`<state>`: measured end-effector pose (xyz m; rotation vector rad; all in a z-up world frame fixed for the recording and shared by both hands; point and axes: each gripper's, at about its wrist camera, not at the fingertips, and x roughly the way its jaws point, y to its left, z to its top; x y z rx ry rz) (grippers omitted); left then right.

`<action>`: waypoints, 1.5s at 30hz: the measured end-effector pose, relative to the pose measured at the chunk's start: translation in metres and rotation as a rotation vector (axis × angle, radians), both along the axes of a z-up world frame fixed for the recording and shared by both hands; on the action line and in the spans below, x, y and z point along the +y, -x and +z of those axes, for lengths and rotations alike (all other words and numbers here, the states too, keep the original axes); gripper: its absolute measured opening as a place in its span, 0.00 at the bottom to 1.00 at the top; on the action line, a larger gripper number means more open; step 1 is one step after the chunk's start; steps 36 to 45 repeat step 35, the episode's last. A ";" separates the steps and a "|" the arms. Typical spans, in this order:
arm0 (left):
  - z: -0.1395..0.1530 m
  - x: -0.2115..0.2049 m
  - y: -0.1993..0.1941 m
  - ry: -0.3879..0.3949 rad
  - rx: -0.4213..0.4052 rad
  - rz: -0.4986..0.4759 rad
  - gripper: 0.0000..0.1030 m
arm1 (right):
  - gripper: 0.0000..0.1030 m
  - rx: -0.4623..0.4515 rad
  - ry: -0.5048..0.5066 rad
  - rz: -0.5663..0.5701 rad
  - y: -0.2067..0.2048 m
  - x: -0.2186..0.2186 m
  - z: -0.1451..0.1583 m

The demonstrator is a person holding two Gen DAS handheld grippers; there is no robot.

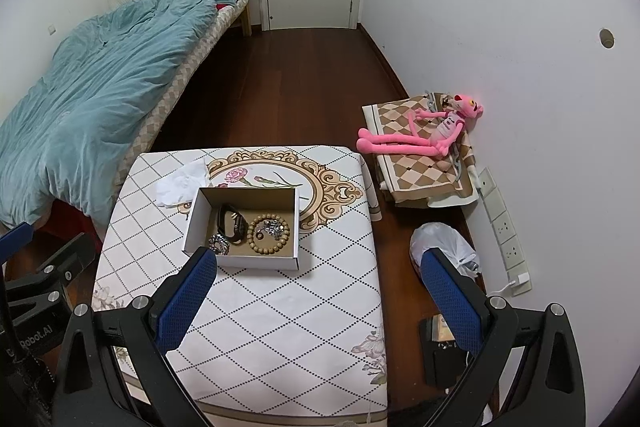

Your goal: Organize jewelry

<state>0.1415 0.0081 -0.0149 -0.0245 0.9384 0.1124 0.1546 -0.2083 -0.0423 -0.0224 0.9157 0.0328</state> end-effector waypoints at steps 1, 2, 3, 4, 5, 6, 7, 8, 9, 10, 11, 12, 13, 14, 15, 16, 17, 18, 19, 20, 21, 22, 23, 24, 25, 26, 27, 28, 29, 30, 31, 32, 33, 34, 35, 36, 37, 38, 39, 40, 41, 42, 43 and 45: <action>0.000 0.000 0.000 0.001 0.001 -0.001 0.99 | 1.00 0.000 0.000 0.000 0.000 0.000 0.000; 0.000 0.000 0.000 0.002 0.001 -0.001 0.99 | 1.00 0.000 -0.001 -0.001 0.000 0.000 0.000; 0.001 0.000 0.001 0.000 0.002 -0.002 0.99 | 1.00 0.001 0.000 0.000 0.000 0.000 0.000; 0.000 0.000 0.001 0.000 0.001 -0.002 0.99 | 1.00 0.002 -0.001 0.000 0.000 0.000 0.000; 0.001 0.000 0.001 0.002 0.000 -0.002 0.99 | 1.00 0.002 0.000 0.002 0.000 -0.001 0.000; 0.001 0.000 0.001 0.003 0.000 -0.001 0.99 | 1.00 0.002 0.001 0.003 0.000 -0.001 0.000; 0.001 0.000 0.001 0.002 0.000 0.000 0.99 | 1.00 0.002 0.001 0.002 0.000 -0.001 -0.001; 0.000 0.000 0.002 0.001 -0.001 0.000 0.99 | 1.00 0.002 0.000 0.003 0.000 -0.001 0.000; 0.000 0.000 0.002 0.002 -0.001 0.000 0.99 | 1.00 0.002 0.001 0.003 0.000 -0.001 0.000; 0.000 0.000 0.001 0.002 -0.001 0.000 0.99 | 1.00 0.001 0.001 0.003 0.001 -0.001 0.000; 0.000 0.000 0.001 0.001 -0.002 0.001 0.99 | 1.00 0.001 0.001 0.002 0.000 -0.001 0.000; 0.000 0.000 0.002 0.001 -0.002 0.001 0.99 | 1.00 0.001 0.000 0.001 0.000 -0.001 0.000; 0.000 0.000 0.001 0.002 0.000 0.000 0.99 | 1.00 0.002 0.000 0.002 0.000 -0.001 -0.001; 0.000 0.000 0.002 0.002 0.000 0.001 0.99 | 1.00 0.002 0.001 0.002 0.001 -0.001 0.000; 0.000 0.000 0.002 0.000 0.000 0.001 0.99 | 1.00 0.002 0.000 0.003 0.001 -0.001 0.000; 0.000 0.000 0.002 0.001 0.000 0.000 0.99 | 1.00 0.002 0.000 0.003 0.000 -0.001 -0.001; 0.000 0.000 0.002 0.003 0.001 -0.001 0.99 | 1.00 0.002 0.002 0.003 0.000 -0.001 0.000; 0.000 0.000 0.002 0.003 0.000 0.000 0.99 | 1.00 0.001 0.002 0.003 0.001 -0.001 0.000; 0.000 0.001 0.001 0.002 0.000 0.000 0.99 | 1.00 0.002 0.000 0.003 0.000 -0.001 0.000; -0.001 0.001 0.001 0.003 0.000 -0.001 0.99 | 1.00 0.002 0.000 0.002 0.000 -0.001 0.000; 0.000 0.001 0.002 0.004 0.000 -0.001 0.99 | 1.00 0.002 0.001 0.002 0.001 -0.001 0.000; 0.000 0.001 0.002 0.003 0.000 -0.001 0.99 | 1.00 0.001 0.001 0.002 0.001 -0.001 0.000; 0.000 0.001 0.002 0.003 0.000 -0.002 0.99 | 1.00 0.001 0.000 0.001 0.000 -0.001 0.000; 0.000 0.001 0.002 0.004 0.000 -0.002 0.99 | 1.00 0.001 0.000 0.001 0.000 -0.001 0.000; 0.000 0.001 0.002 0.003 -0.001 -0.001 0.99 | 1.00 0.002 0.000 0.002 0.000 -0.001 0.000; 0.000 0.002 0.002 0.003 -0.001 -0.001 0.99 | 1.00 0.001 0.000 0.002 0.001 -0.001 0.000; 0.000 0.002 0.002 0.005 0.000 -0.001 0.99 | 1.00 0.001 0.001 0.002 0.000 -0.001 0.000; 0.000 0.002 0.002 0.004 0.000 -0.001 0.99 | 1.00 0.002 0.001 0.002 0.000 -0.001 -0.001; -0.001 0.001 0.001 0.003 0.000 -0.001 0.99 | 1.00 0.003 -0.001 0.003 0.000 -0.001 0.000; 0.000 0.001 0.002 0.003 0.000 -0.002 0.99 | 1.00 0.003 0.000 0.003 0.000 -0.001 0.000; 0.000 0.001 0.002 0.004 -0.001 -0.001 0.99 | 1.00 0.001 0.002 0.002 0.000 -0.001 -0.001; 0.000 0.001 0.002 0.007 -0.005 -0.001 0.99 | 1.00 0.003 0.000 0.002 0.000 -0.001 0.000; 0.001 0.002 0.004 0.011 -0.017 -0.001 0.99 | 1.00 0.004 -0.001 0.002 0.000 -0.001 0.000; 0.001 0.001 0.004 0.008 -0.022 0.002 0.99 | 1.00 0.003 0.001 0.003 0.000 -0.001 0.000; 0.002 0.000 0.004 0.005 -0.024 0.002 0.99 | 1.00 0.002 0.001 0.003 0.000 -0.001 0.000; 0.002 0.000 0.004 0.005 -0.024 0.002 0.99 | 1.00 0.002 0.001 0.003 0.000 -0.001 0.000; 0.002 0.000 0.004 0.005 -0.024 0.002 0.99 | 1.00 0.002 0.001 0.003 0.000 -0.001 0.000; 0.002 0.000 0.004 0.005 -0.024 0.002 0.99 | 1.00 0.002 0.001 0.003 0.000 -0.001 0.000; 0.002 0.000 0.004 0.005 -0.024 0.002 0.99 | 1.00 0.002 0.001 0.003 0.000 -0.001 0.000; 0.002 0.000 0.004 0.005 -0.024 0.002 0.99 | 1.00 0.002 0.001 0.003 0.000 -0.001 0.000; 0.002 0.000 0.004 0.005 -0.024 0.002 0.99 | 1.00 0.002 0.001 0.003 0.000 -0.001 0.000; 0.002 0.000 0.004 0.005 -0.024 0.002 0.99 | 1.00 0.002 0.001 0.003 0.000 -0.001 0.000; 0.002 0.000 0.004 0.005 -0.024 0.002 0.99 | 1.00 0.002 0.001 0.003 0.000 -0.001 0.000; 0.002 0.000 0.004 0.005 -0.024 0.002 0.99 | 1.00 0.002 0.001 0.003 0.000 -0.001 0.000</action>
